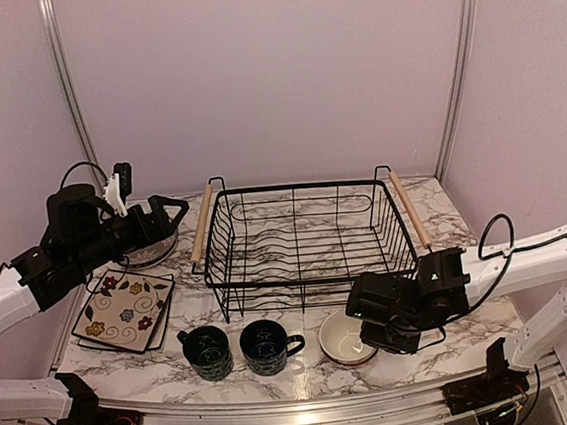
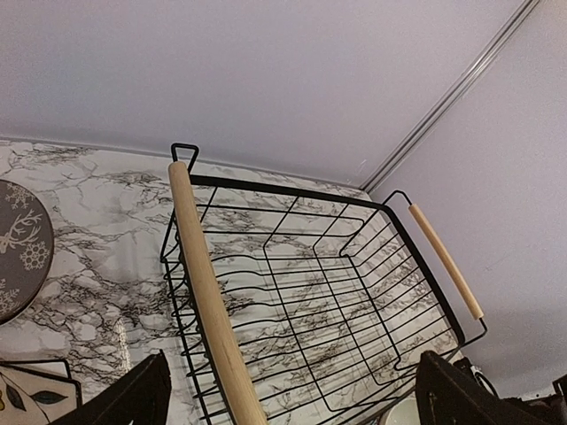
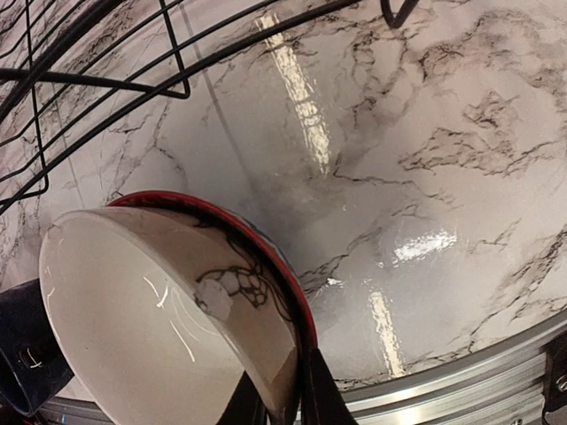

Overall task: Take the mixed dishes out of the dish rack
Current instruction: Place the bowl in the bowl, then reset both arms

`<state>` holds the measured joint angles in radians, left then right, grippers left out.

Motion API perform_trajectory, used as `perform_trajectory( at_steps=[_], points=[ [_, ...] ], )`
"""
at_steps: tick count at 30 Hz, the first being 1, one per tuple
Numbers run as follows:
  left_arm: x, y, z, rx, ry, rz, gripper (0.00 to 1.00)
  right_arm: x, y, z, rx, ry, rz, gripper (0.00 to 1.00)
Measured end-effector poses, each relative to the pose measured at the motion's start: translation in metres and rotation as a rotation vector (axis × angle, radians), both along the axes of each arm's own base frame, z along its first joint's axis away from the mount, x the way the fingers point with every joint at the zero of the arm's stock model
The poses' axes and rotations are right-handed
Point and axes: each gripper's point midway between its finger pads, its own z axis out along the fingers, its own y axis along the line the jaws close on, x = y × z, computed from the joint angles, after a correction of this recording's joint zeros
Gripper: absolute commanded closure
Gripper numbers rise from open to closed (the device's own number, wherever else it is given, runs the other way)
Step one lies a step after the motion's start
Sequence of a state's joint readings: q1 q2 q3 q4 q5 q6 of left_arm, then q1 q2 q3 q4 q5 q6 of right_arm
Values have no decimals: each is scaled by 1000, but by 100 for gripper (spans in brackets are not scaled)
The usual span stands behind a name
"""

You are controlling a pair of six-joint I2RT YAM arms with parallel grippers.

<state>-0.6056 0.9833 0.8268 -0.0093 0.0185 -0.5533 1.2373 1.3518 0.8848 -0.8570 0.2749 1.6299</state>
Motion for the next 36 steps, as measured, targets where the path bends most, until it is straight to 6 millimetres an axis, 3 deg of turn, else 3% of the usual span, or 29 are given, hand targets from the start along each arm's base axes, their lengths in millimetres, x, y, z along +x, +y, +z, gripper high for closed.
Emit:
perform_trajectory(
  at_steps=[6,18,25,29,36],
  points=[
    [-3,2,6,-6,-17,-1,1,0,0,-2,-8,1,-1,80],
    [-5,4,6,-5,-12,0,1,8,4,25,15,-53,21,36],
    [-4,8,0,2,0,25,1,7,-3,49,4,-106,157,32],
    [-2,9,-1,8,3,36,1,10,1,78,78,-192,261,26],
    [1,14,0,26,16,65,1,33,11,161,211,-480,385,10]
  ],
)
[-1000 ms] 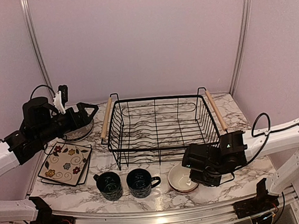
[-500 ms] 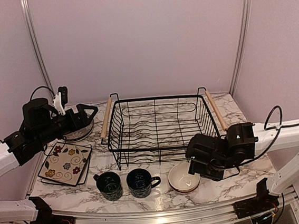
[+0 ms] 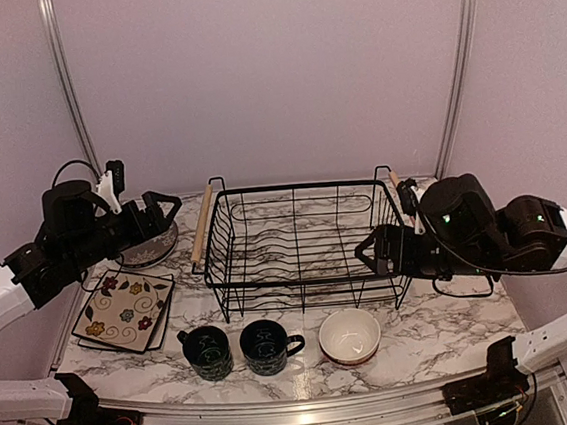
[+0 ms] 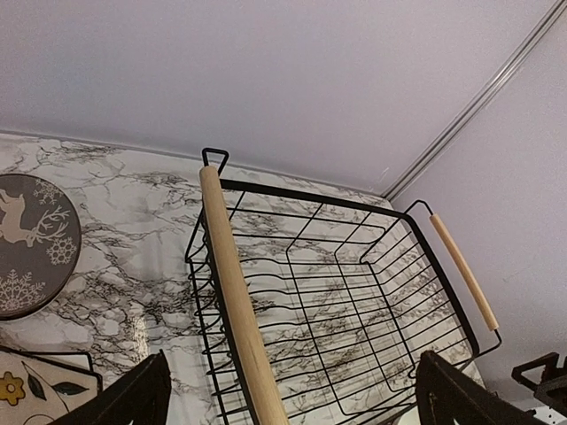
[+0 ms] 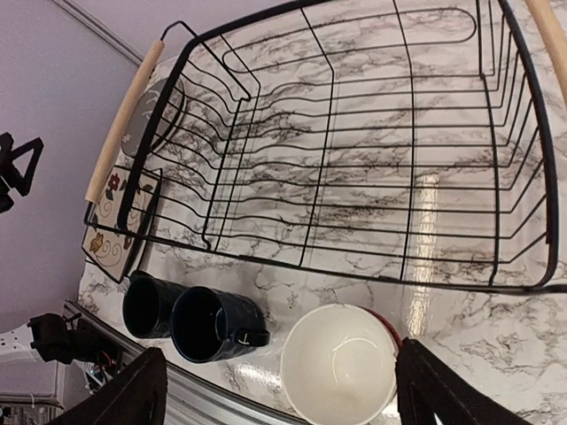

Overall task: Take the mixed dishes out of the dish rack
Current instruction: Reset both arms

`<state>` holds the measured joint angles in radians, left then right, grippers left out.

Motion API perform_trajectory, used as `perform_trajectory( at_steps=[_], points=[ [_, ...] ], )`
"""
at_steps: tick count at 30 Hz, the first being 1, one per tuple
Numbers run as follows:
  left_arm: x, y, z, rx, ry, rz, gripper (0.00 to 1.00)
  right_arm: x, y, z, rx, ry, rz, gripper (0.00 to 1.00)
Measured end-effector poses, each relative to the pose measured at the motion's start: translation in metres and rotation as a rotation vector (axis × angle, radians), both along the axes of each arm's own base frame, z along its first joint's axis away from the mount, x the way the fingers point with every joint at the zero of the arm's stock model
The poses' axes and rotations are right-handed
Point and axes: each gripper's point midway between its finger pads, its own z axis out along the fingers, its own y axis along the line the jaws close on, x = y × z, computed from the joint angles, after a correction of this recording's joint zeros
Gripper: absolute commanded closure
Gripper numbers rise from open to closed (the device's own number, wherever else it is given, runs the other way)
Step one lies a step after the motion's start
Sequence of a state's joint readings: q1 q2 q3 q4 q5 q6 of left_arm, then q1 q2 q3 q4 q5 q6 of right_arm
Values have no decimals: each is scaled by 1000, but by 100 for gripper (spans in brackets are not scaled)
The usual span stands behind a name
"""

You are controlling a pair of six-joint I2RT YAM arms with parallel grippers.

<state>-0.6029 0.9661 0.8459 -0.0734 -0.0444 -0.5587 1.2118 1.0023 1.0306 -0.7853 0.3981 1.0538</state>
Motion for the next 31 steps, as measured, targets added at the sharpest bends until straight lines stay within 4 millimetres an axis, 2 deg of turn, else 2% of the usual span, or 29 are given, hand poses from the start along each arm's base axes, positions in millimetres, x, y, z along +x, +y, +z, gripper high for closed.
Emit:
perform_trajectory(
  at_steps=[4,8,11,14,18,23,28,31],
  points=[
    [2,4,21,-8,-27,26,1,44,-14,63,10,-202,-56,1],
    [3,10,53,-20,-73,53,1,82,-41,106,-42,-368,-144,1],
    [2,16,78,-15,-113,75,1,100,-51,137,-96,-481,-171,2],
    [-3,27,108,-10,-170,104,1,110,-56,169,-152,-587,-184,1],
    [-20,51,158,-19,-286,158,1,111,-65,216,-191,-727,-199,1],
    [-49,88,209,-42,-428,251,1,99,-86,273,-196,-895,-227,1],
    [-73,119,239,-52,-528,329,1,75,-116,314,-153,-1024,-271,1],
    [-79,129,247,-45,-555,366,1,63,-130,331,-117,-1081,-301,1]
  ],
)
